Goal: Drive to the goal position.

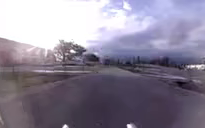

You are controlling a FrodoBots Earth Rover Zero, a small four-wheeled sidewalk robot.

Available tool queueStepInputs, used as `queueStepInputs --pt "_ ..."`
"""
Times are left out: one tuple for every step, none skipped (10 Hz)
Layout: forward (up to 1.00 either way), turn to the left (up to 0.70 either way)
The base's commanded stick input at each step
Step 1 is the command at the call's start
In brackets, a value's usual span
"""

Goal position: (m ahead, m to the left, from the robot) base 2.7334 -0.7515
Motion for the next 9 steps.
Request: queueStepInputs --pt "0.7 -0.01" --pt "0.7 -0.01" --pt "0.7 -0.01" --pt "0.7 -0.01" --pt "0.7 -0.04" --pt "0.7 -0.11" --pt "0.7 -0.18" --pt "0.7 -0.25" --pt "0.7 -0.32"
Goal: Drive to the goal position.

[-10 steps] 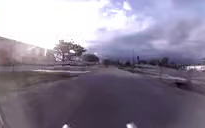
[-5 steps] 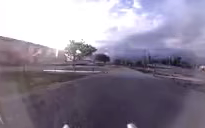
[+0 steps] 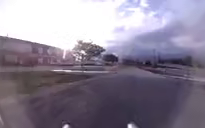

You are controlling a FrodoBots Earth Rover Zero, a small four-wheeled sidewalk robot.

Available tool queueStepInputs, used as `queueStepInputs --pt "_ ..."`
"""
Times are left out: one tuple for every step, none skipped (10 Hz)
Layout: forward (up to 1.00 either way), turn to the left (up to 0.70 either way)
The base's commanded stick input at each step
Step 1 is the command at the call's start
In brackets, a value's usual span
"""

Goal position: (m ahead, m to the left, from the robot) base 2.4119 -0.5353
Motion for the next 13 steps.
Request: queueStepInputs --pt "0.7 -0.36" --pt "0.7 -0.36" --pt "0.7 -0.36" --pt "0.7 -0.26" --pt "0.7 -0.01" --pt "0.7 -0.01" --pt "0.7 -0.01" --pt "0.7 -0.01" --pt "0.7 -0.01" --pt "0.7 -0.01" --pt "0.7 -0.01" --pt "0.7 -0.01" --pt "0.7 -0.01"
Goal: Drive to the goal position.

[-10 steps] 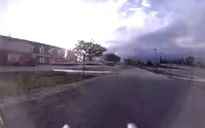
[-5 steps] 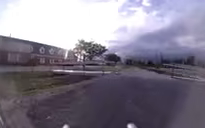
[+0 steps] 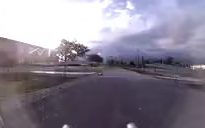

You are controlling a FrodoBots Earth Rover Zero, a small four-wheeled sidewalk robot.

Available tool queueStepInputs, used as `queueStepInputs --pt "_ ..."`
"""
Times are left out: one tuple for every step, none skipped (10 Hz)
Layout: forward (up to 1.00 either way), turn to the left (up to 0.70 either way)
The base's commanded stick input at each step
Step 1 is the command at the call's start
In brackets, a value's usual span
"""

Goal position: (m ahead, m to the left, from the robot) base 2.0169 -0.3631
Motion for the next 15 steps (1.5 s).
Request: queueStepInputs --pt "0.7 -0.01" --pt "0.7 -0.01" --pt "0.7 -0.01" --pt "0.7 -0.01" --pt "0.7 -0.01" --pt "0.7 -0.01" --pt "0.7 -0.01" --pt "0.7 -0.06" --pt "0.7 -0.17" --pt "0.7 -0.27" --pt "0.7 -0.36" --pt "0.7 -0.36" --pt "0.7 -0.34" --pt "0.7 -0.32" --pt "0.7 -0.29"
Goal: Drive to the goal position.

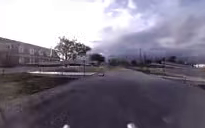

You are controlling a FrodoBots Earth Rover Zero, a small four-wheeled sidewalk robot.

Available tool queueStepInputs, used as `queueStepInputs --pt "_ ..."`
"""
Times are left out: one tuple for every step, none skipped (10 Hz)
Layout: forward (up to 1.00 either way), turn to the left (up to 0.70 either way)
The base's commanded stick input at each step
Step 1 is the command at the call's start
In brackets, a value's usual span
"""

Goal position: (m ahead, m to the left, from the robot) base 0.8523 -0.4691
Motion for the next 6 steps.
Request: queueStepInputs --pt "0.7 -0.27" --pt "0.7 -0.25" --pt "0.7 -0.23" --pt "0.7 -0.21" --pt "0.7 -0.18" --pt "0.7 -0.16"
